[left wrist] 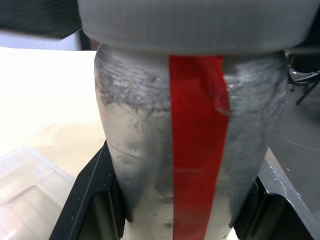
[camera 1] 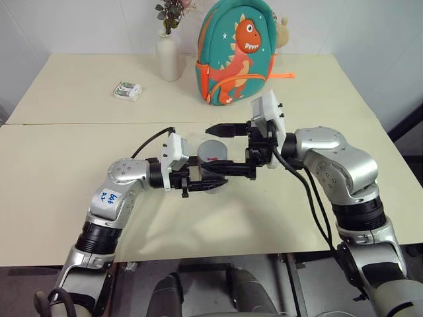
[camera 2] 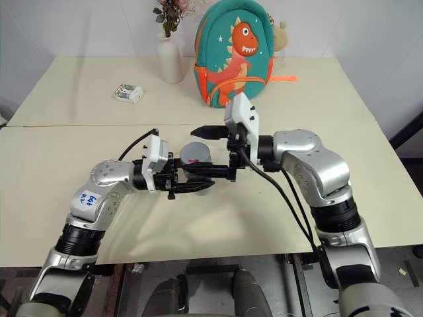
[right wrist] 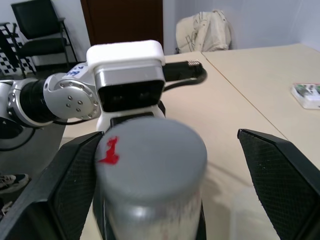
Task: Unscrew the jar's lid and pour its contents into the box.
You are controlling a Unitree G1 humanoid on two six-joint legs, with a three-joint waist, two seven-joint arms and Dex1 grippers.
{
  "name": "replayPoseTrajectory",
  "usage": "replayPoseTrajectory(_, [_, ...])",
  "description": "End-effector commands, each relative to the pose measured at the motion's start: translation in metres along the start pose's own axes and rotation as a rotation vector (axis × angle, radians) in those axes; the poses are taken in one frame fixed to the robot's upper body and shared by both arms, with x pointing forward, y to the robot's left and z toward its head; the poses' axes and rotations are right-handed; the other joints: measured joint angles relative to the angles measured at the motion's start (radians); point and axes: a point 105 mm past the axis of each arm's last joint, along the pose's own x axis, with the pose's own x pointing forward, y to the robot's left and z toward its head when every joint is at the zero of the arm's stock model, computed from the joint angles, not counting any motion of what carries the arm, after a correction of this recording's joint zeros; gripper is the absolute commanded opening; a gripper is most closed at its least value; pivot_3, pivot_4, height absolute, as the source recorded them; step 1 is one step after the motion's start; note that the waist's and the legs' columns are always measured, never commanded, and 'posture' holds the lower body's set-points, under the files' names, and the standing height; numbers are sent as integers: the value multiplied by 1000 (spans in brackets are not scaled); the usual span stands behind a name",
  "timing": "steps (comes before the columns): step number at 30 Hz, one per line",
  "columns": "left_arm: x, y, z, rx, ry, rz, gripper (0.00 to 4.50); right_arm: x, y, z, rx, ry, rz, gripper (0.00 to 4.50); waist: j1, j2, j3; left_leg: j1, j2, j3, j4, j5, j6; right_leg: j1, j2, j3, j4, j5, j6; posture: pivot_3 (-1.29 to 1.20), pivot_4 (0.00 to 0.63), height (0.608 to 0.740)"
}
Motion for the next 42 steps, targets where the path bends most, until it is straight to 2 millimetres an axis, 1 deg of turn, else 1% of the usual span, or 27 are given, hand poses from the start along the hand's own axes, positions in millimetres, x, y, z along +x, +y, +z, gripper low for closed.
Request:
replayPoseTrajectory(1, [0,-10,8,35,-42,-30,2135,-31,-13,6,-20,-18,-116,4471,1,0,0,0,0,0,0,0,0,0,0,0,0,0,0,0,150,740])
replayPoseTrajectory(4, [-2,-11,8,32,-45,-26,2135,-39,-14,0,-8,-1,-139,4471,0,0,0,0,0,0,0,0,0,0,0,0,0,0,0,0,150,740])
replayPoseTrajectory(9, [-7,-9,8,33,-45,-10,2135,-58,-27,-5,6,16,-214,4471,-2,0,0,0,0,0,0,0,0,0,0,0,0,-1,-3,0,150,740])
replayPoseTrajectory(12, [-10,-8,8,36,-37,1,2135,-66,-24,-5,17,15,-203,4471,-2,0,0,1,0,0,0,0,0,0,0,0,0,-1,-2,0,150,740])
replayPoseTrajectory(14, [-11,-5,8,40,-32,11,2135,-66,-18,-2,27,0,-168,4471,-1,0,0,0,0,0,0,0,0,0,0,0,0,-1,-2,0,150,740])
replayPoseTrajectory(18, [-12,-1,9,45,-25,25,2135,-53,-2,8,30,-38,-73,4471,-4,0,0,0,0,0,0,0,-1,0,0,1,0,0,0,0,150,740])
replayPoseTrajectory(20, [-12,0,8,45,-18,27,2135,-39,3,12,22,-61,-53,4471,-5,0,0,1,1,0,0,0,-1,0,1,0,0,0,0,0,150,740])
replayPoseTrajectory(23, [-11,1,7,44,-12,28,2135,-20,7,16,17,-81,-45,4471,-6,0,0,1,1,0,0,0,-1,0,1,1,1,0,0,0,150,740])
replayPoseTrajectory(29, [-7,-1,7,38,-14,19,2135,10,8,13,19,-89,-42,4471,-3,0,0,0,1,0,0,0,-1,0,1,0,0,-1,-1,0,150,740])
replayPoseTrajectory(33, [-6,-1,7,39,-13,17,2135,18,6,13,16,-92,-43,4471,-1,0,0,0,1,0,0,0,-1,0,1,0,0,0,-1,0,150,740])
replayPoseTrajectory(37, [-6,-1,7,39,-10,15,2135,22,6,13,7,-88,-34,4471,-2,0,0,0,1,0,0,-1,-1,0,1,0,0,0,0,0,150,740])
replayPoseTrajectory(40, [-6,-1,7,39,-11,18,2135,20,4,10,-1,-68,-41,4471,-3,0,0,0,1,0,0,-1,-1,0,1,0,0,0,0,0,150,740])
replayPoseTrajectory(42, [-6,-1,7,39,-12,20,2135,14,1,6,-3,-48,-53,4471,-2,0,0,0,1,0,0,-1,-1,0,1,0,0,0,0,0,150,740])
